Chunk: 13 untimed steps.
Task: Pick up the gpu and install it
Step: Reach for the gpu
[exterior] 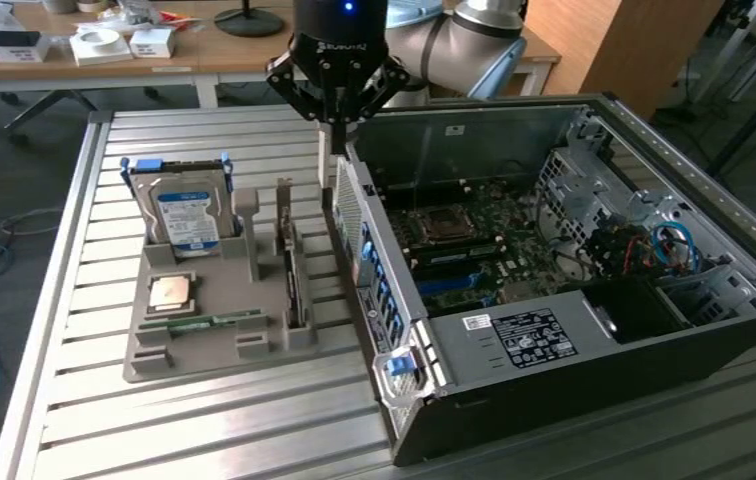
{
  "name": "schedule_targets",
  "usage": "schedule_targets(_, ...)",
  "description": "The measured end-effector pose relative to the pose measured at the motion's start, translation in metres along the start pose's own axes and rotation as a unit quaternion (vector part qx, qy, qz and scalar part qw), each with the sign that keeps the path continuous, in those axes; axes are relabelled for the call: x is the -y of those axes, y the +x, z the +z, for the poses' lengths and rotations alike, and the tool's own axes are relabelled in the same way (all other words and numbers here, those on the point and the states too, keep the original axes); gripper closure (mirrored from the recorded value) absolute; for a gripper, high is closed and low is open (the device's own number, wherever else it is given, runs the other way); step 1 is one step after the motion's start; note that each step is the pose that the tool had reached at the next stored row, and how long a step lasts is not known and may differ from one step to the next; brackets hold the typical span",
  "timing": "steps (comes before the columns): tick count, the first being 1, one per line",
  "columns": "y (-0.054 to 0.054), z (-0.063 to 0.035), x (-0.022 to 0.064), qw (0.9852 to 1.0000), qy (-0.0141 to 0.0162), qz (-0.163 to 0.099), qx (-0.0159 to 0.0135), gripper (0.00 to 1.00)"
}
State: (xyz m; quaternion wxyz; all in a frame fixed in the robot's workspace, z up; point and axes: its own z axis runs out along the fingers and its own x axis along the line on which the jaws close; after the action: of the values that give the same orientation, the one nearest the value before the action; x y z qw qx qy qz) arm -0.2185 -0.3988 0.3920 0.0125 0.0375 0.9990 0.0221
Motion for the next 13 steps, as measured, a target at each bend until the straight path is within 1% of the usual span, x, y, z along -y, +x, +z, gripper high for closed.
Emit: schedule_targets(13, 0.024, 0.0001, 0.0019, 1.0, 0.0, 0.0, 0.0, 0.89)
